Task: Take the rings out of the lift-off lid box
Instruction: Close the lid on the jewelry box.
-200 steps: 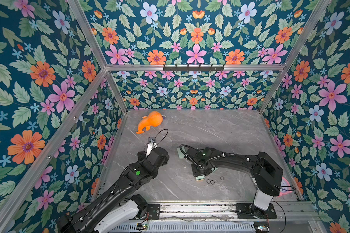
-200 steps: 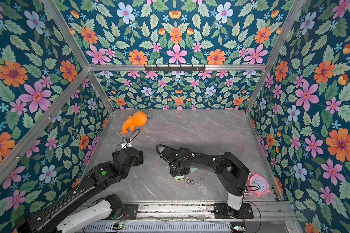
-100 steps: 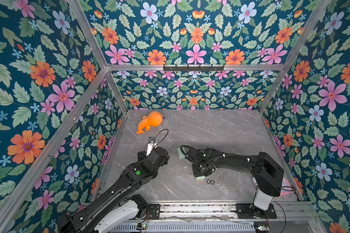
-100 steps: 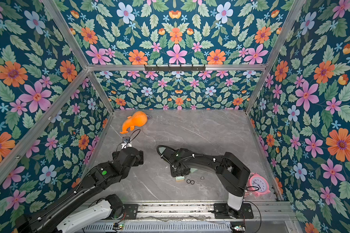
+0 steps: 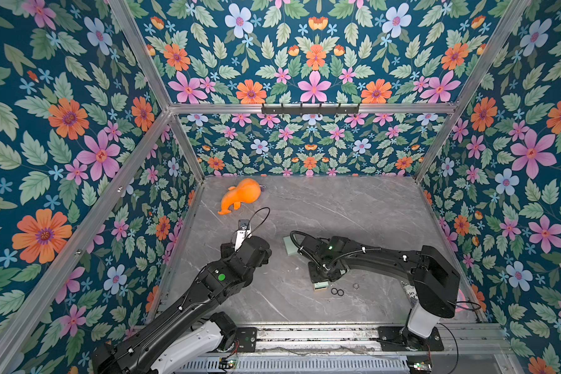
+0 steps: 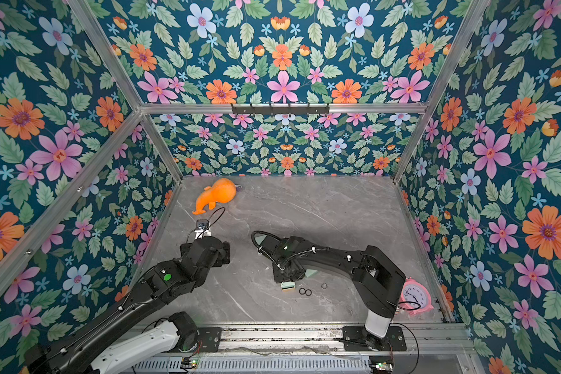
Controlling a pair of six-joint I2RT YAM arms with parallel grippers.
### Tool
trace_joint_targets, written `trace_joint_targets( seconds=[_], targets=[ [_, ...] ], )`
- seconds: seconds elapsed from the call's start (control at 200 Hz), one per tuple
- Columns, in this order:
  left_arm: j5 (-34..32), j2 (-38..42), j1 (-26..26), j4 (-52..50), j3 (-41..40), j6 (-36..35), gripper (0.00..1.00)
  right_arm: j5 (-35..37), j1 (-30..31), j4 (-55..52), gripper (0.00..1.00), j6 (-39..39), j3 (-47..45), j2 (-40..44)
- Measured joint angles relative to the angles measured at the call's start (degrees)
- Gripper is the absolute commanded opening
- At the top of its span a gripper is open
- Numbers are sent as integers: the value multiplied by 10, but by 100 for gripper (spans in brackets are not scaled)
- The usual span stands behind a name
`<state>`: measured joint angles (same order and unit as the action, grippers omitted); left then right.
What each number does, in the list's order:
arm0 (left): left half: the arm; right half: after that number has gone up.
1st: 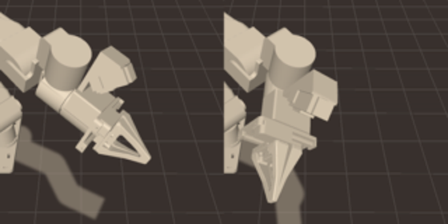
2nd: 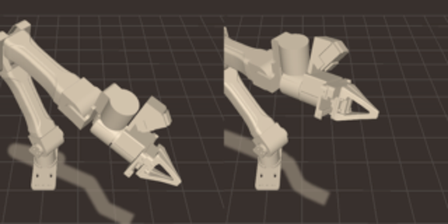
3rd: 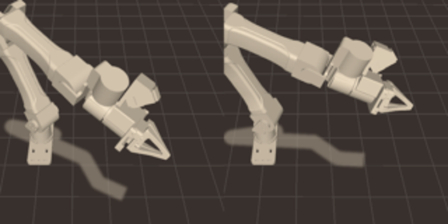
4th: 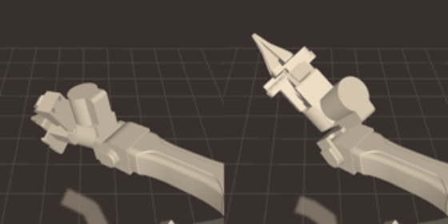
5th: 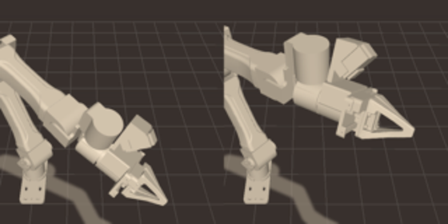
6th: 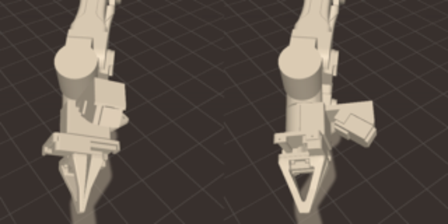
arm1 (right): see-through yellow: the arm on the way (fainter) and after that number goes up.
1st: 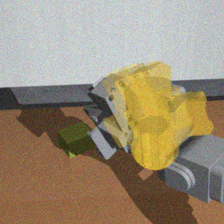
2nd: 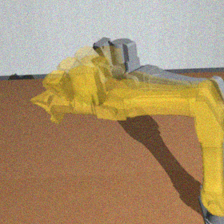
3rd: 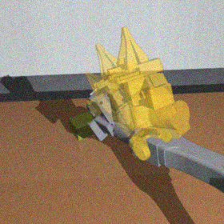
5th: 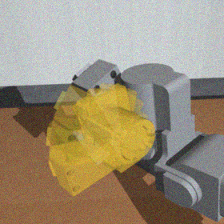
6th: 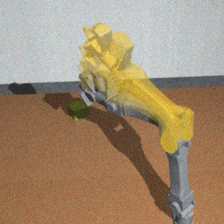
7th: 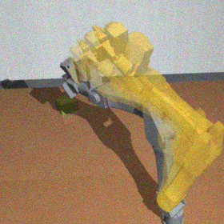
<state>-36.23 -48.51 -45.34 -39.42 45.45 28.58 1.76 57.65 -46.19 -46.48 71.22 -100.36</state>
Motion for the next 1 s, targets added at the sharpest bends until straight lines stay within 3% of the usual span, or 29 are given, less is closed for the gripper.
trace_joint_targets(
  seconds=[1.0],
  targets=[
    [0,-3,0,0,0,0,100,-10,0,10,29,0,0,-20]
  ],
)
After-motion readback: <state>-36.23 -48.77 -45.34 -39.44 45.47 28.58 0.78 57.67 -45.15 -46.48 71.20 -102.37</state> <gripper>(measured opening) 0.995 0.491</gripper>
